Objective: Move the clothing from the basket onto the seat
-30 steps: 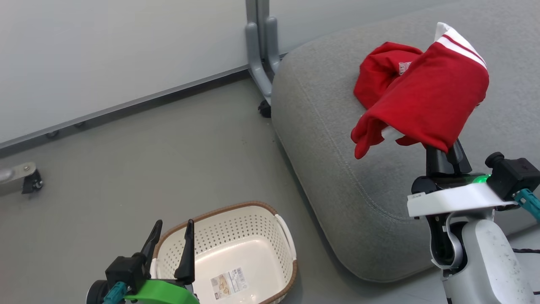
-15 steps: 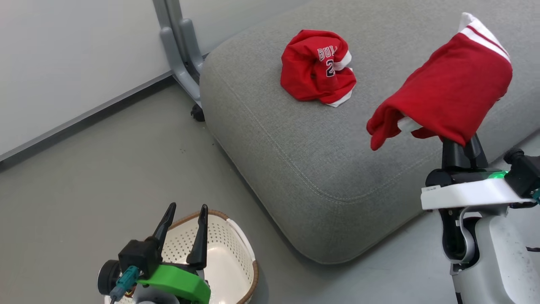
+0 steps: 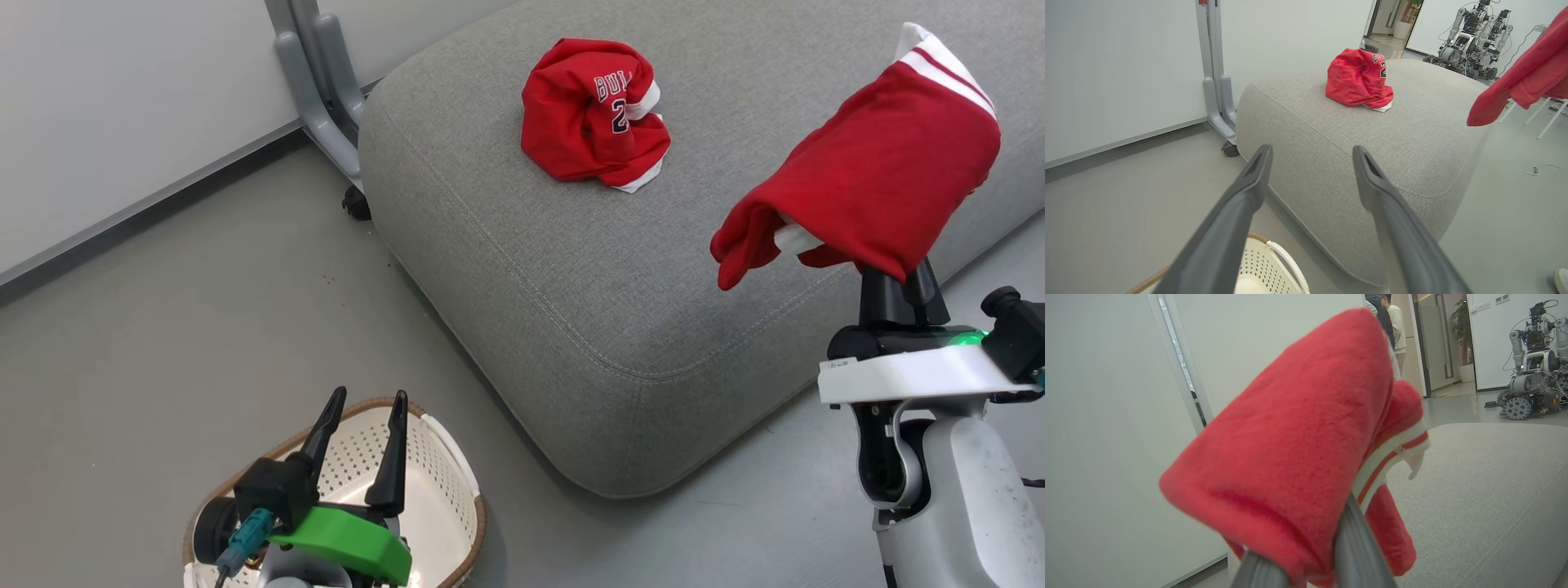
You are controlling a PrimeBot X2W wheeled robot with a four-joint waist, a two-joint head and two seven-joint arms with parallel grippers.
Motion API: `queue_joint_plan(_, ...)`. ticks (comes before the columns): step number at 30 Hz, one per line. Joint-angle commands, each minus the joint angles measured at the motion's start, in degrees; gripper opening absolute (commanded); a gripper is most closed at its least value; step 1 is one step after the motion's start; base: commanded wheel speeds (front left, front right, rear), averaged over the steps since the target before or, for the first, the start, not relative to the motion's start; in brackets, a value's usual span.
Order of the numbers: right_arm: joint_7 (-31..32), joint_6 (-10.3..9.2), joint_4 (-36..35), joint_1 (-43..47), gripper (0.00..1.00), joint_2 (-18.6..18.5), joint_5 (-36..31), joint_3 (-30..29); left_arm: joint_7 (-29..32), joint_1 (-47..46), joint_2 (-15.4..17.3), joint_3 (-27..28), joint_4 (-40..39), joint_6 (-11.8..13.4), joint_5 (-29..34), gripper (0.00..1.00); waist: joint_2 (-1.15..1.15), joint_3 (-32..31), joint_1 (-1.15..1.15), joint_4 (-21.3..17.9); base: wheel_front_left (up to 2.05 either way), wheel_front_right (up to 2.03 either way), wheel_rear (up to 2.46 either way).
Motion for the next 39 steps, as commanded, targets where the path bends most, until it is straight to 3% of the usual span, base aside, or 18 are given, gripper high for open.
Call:
queue_joint_plan(1, -0.2, -0.01, 0.1, -0.8, 0.00, -0.1, -0.4, 0.0, 0.0, 0.4, 0.3, 0.3, -0.2, -0.1, -0.4, 1.00, 0.00, 0.0, 0.00, 0.1, 0.00, 0.00, 0.00)
queue_joint_plan(10, -0.2, -0.01, 0.2, -3.6, 0.00, -0.4, -4.0, 1.0, 0.0, 1.1, 0.3, 0.8, -0.9, -0.1, -0.5, 1.00, 0.00, 1.6, 0.00, 1.4, 0.00, 0.00, 0.00)
queue_joint_plan(16, -0.2, -0.01, 0.1, -11.6, 0.00, -2.9, -5.4, -0.3, 0.0, -2.9, 0.4, -0.3, -0.6, -0.1, 2.9, 1.00, 0.00, 8.8, 0.00, 3.6, 0.00, 0.00, 0.00)
queue_joint_plan(24, -0.2, -0.01, 3.0, -26.1, 0.00, -7.2, -7.2, -5.5, 0.0, -10.9, 3.0, -4.1, -0.2, -0.1, 3.7, 1.00, 0.00, 20.9, 0.00, 8.6, 0.00, 0.00, 0.00)
queue_joint_plan(34, -0.2, -0.02, 19.1, -43.2, 0.00, -14.6, -13.9, -9.4, 0.0, -20.8, 3.6, -8.8, -0.5, -0.1, 3.6, 1.00, 0.00, 33.5, 0.00, 16.9, 0.00, 0.00, 0.00)
queue_joint_plan(39, -0.2, -0.02, 27.1, -48.2, 0.00, -16.2, -16.7, -10.2, 0.0, -23.7, 2.5, -9.9, -0.6, -0.1, 2.8, 1.00, 0.00, 36.8, 0.00, 20.7, 0.00, 0.00, 0.00)
